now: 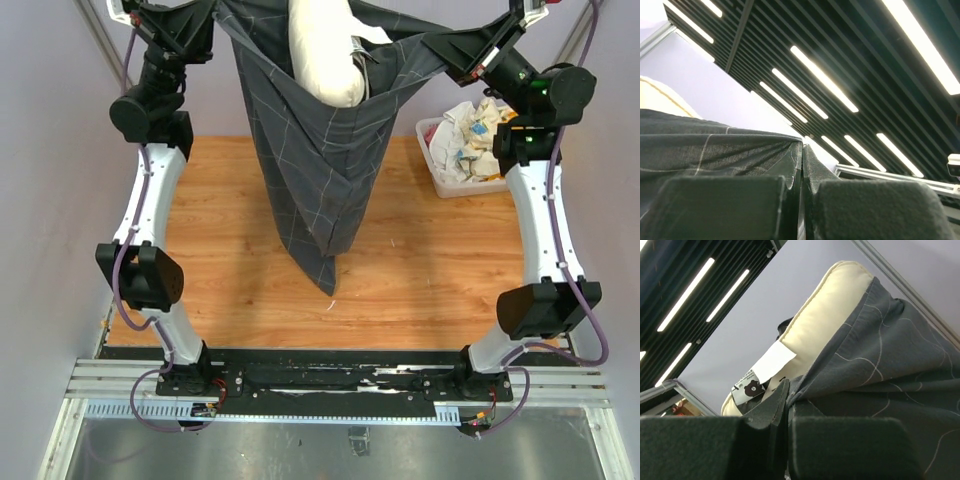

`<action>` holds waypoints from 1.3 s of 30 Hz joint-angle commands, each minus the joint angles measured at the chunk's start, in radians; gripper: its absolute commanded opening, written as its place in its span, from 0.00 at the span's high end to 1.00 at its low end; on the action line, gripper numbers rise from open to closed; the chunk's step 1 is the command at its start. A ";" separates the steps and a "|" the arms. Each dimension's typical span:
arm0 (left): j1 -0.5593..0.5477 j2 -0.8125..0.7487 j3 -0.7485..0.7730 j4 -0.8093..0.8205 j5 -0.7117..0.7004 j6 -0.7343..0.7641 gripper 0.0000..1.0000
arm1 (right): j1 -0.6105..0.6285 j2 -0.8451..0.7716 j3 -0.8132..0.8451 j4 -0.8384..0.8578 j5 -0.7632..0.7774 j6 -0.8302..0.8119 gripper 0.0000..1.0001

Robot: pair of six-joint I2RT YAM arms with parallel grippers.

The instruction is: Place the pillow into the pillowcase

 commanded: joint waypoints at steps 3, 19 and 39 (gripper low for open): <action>-0.070 0.079 0.115 -0.018 -0.066 -0.109 1.00 | -0.116 0.018 0.080 0.146 0.030 0.104 0.99; -0.190 0.176 0.249 -0.095 -0.060 -0.073 1.00 | 0.192 0.166 0.196 -0.094 -0.006 -0.103 0.99; -0.042 0.115 0.182 -0.014 -0.070 -0.171 1.00 | -0.209 0.034 0.051 0.176 0.031 0.140 0.99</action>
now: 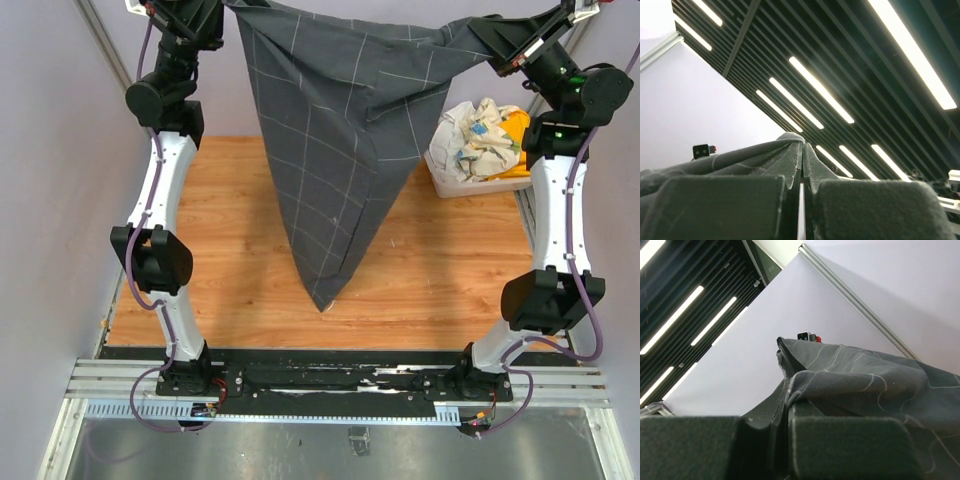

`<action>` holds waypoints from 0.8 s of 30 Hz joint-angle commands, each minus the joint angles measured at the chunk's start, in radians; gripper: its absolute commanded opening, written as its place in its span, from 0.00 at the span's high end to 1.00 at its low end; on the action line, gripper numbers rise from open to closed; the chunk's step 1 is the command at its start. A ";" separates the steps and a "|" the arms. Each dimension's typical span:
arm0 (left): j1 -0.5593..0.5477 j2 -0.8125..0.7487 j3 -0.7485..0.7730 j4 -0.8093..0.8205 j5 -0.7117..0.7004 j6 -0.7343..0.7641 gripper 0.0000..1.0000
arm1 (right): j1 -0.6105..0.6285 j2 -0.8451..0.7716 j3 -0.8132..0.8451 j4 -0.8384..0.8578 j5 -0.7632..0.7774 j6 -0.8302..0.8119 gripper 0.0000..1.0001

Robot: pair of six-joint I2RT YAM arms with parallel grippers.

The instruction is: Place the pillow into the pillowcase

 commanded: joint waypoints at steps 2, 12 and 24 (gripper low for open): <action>0.000 -0.050 0.003 0.059 -0.026 -0.171 1.00 | -0.009 -0.024 0.043 0.118 0.050 0.055 0.99; -0.003 -0.040 0.041 0.042 -0.032 -0.181 1.00 | -0.011 -0.012 0.068 0.185 0.078 0.102 0.99; -0.029 -0.034 -0.028 0.067 -0.029 -0.178 1.00 | -0.023 -0.089 -0.146 0.165 0.067 0.034 0.99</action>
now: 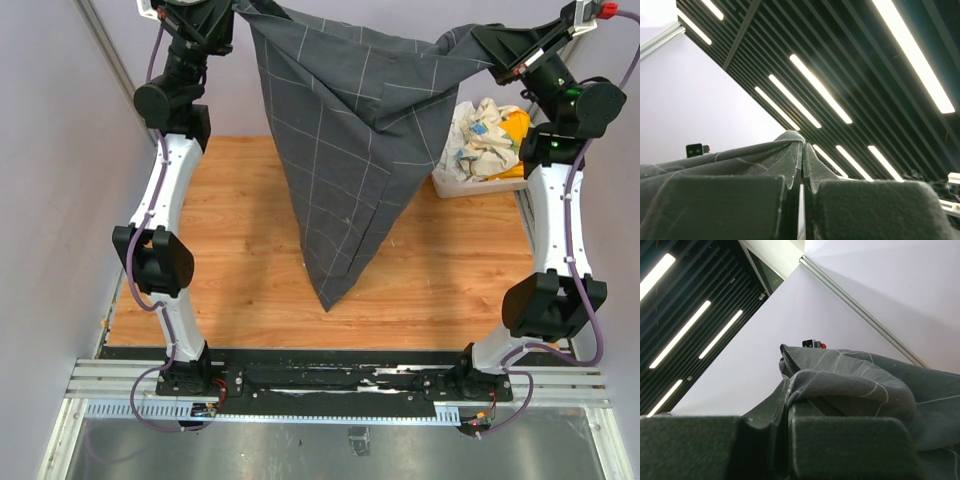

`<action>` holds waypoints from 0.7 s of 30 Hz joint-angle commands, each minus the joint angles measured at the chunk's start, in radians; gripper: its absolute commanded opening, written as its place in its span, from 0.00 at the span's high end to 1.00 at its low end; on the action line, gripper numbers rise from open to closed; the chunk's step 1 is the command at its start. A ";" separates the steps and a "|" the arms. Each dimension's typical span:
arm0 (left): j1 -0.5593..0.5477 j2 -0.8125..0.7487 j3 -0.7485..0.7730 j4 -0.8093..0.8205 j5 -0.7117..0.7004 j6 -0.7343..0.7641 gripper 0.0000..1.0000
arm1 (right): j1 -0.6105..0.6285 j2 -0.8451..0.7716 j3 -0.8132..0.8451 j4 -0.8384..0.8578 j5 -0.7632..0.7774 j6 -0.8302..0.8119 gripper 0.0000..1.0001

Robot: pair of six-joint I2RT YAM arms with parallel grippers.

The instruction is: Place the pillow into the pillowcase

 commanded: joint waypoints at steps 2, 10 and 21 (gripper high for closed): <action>-0.006 0.002 0.071 0.038 -0.036 -0.174 1.00 | -0.015 -0.056 -0.060 0.057 0.010 -0.036 0.99; -0.105 0.050 0.088 0.001 -0.003 -0.118 1.00 | -0.045 -0.114 -0.154 -0.007 0.011 -0.119 1.00; -0.164 0.132 0.118 0.036 -0.030 -0.144 1.00 | -0.049 -0.207 -0.214 -0.283 -0.033 -0.370 0.99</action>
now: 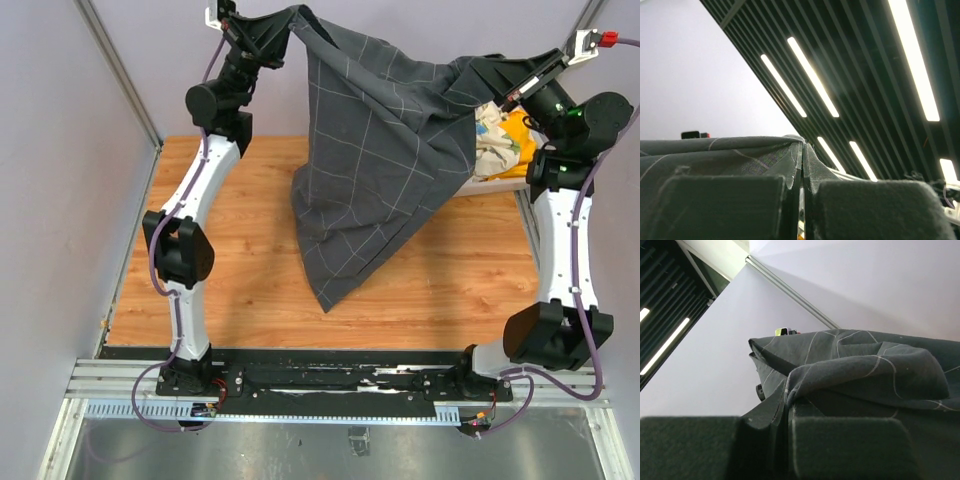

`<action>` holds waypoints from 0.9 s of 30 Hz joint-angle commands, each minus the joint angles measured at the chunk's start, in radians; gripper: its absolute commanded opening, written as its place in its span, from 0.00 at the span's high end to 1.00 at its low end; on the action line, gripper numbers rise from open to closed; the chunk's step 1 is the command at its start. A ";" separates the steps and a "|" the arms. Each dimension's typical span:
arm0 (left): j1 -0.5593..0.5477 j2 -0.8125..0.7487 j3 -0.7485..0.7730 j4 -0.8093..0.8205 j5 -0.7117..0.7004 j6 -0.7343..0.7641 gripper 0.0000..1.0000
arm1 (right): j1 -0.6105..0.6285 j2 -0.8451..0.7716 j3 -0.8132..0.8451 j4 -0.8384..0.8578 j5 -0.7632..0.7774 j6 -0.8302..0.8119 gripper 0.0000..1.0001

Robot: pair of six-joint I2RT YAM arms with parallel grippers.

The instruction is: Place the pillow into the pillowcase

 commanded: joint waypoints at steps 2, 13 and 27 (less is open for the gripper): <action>0.008 0.055 0.173 0.002 -0.039 -0.152 1.00 | 0.008 -0.024 0.011 -0.011 -0.033 -0.079 0.99; 0.137 -0.043 0.170 -0.012 -0.074 -0.205 1.00 | 0.284 0.159 0.342 0.021 -0.044 -0.043 0.99; 0.395 -0.086 0.210 -0.016 -0.084 -0.382 1.00 | 0.585 0.411 0.662 -0.104 0.009 -0.102 0.99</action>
